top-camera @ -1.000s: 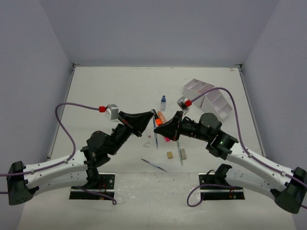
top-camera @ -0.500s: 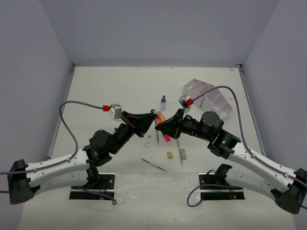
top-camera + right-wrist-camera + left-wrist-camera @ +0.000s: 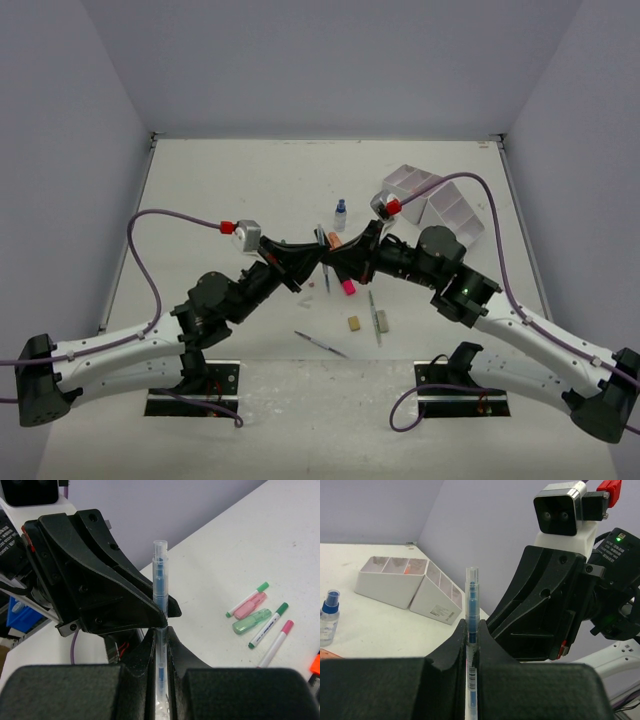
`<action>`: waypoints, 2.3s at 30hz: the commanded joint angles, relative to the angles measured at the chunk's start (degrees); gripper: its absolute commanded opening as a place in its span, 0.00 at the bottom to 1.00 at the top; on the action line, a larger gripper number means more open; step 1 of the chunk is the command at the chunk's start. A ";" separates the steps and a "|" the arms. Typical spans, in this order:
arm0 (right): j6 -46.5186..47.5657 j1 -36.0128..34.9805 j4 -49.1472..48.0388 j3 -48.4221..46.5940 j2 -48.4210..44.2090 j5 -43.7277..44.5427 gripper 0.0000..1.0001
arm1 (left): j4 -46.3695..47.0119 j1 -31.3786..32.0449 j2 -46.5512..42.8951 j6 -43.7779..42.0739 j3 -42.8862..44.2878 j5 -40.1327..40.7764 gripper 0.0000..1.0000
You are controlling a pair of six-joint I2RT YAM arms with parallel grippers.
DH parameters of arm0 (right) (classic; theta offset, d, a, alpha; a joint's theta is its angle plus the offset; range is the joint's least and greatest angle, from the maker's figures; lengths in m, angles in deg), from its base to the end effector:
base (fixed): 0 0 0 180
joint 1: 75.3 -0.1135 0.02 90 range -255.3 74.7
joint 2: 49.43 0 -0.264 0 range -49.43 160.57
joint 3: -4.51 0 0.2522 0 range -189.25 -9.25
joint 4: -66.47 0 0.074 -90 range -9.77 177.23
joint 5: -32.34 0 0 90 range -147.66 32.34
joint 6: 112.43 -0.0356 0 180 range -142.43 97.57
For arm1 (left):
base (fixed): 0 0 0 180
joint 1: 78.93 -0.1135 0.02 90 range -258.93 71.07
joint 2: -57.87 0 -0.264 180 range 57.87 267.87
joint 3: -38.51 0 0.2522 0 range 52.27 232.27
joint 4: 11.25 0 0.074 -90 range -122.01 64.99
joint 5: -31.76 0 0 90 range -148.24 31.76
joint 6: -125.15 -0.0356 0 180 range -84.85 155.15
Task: Sort the stationery into containers
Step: Close the pen cap on the pen.
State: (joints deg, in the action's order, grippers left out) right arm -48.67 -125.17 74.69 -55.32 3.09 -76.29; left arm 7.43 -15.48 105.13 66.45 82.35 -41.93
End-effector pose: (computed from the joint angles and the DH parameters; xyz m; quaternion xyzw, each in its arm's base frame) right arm 0.1313 0.1734 0.3534 -0.2551 0.6652 0.5175 0.4740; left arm 0.0970 -0.1717 0.3208 0.0580 0.6085 -0.5205 0.5961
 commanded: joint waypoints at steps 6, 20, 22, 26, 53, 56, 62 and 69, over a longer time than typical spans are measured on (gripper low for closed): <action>-1.32 -0.61 -7.63 0.01 4.85 -9.33 0.33 | 4.56 -0.17 -3.67 -4.93 0.53 -2.60 0.00; 0.76 -1.99 -6.11 -0.77 4.42 -8.44 0.00 | -6.30 -0.17 0.42 -6.46 8.74 4.51 0.81; 0.90 -1.99 -5.54 -0.61 4.18 -8.44 0.00 | -8.34 -0.17 -0.15 -7.21 9.63 5.74 0.74; 1.38 -1.96 -4.19 -1.02 4.35 -8.65 0.00 | -11.25 -0.17 -0.44 -7.79 12.58 6.54 0.70; 4.55 -1.99 1.25 -5.89 3.66 -5.16 0.00 | -14.43 -0.17 1.52 -3.94 13.86 0.20 0.00; 5.67 -1.99 2.47 -8.29 4.23 -2.29 0.00 | -14.61 -0.17 1.77 -2.47 13.22 -2.05 0.00; 10.48 -0.95 7.49 -18.23 7.44 3.67 0.00 | -14.05 -0.08 2.62 2.32 10.73 -7.43 0.00; 12.08 5.72 12.27 -30.98 12.80 3.34 0.00 | -15.10 0.00 3.98 6.28 6.66 -13.42 0.00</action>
State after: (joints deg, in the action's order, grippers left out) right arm -38.69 -125.79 95.86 -75.27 13.69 -81.32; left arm 0.55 -17.82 106.75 67.09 94.46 -41.90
